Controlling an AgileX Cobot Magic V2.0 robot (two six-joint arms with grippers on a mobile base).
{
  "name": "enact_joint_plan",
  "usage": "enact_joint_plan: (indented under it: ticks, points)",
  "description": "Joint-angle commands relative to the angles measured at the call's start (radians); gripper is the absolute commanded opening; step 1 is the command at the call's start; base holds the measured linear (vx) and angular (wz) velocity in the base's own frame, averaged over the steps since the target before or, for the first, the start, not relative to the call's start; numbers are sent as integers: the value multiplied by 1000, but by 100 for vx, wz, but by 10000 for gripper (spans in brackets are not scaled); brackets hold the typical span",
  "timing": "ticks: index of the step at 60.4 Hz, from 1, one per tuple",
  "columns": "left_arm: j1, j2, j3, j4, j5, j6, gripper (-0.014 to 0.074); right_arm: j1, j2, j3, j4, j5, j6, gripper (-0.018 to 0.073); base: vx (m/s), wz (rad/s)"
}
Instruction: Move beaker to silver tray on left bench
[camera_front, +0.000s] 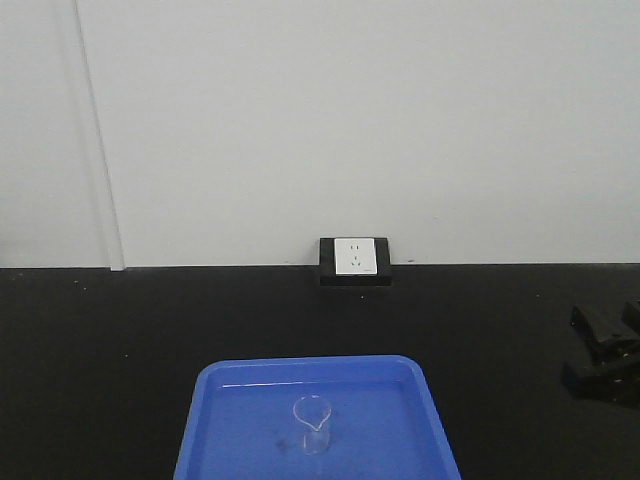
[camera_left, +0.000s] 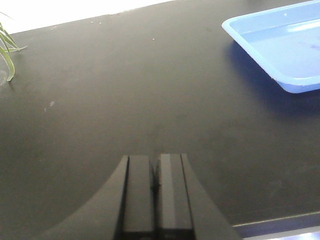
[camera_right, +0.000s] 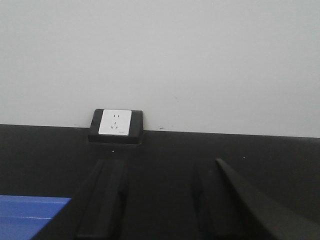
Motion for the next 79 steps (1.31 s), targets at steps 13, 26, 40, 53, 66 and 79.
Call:
enact_joint_plan:
  ticks: [13, 26, 40, 53, 66, 79]
  points:
    - [-7, -7, 20, 0, -82, -2, 1, -6, 25, -38, 6, -127, 6, 410, 0, 0]
    - [-7, -7, 20, 0, -82, -2, 1, -6, 65, -38, 4, -139, 6, 365, 0, 0]
    - [-7, -7, 20, 0, -82, -2, 1, -6, 124, -38, -2, -136, 6, 539, 0, 0]
    - [-7, -7, 20, 0, -82, -2, 1, 0, 186, -38, -21, -165, 77, 687, 0, 0]
    - [-7, -7, 20, 0, -82, -2, 1, 114, 373, -123, -316, -204, 117, 676, 0, 0]
    - [-7, -7, 20, 0, -82, -2, 1, 237, 636, -288, -372, -205, 185, 663, 0, 0]
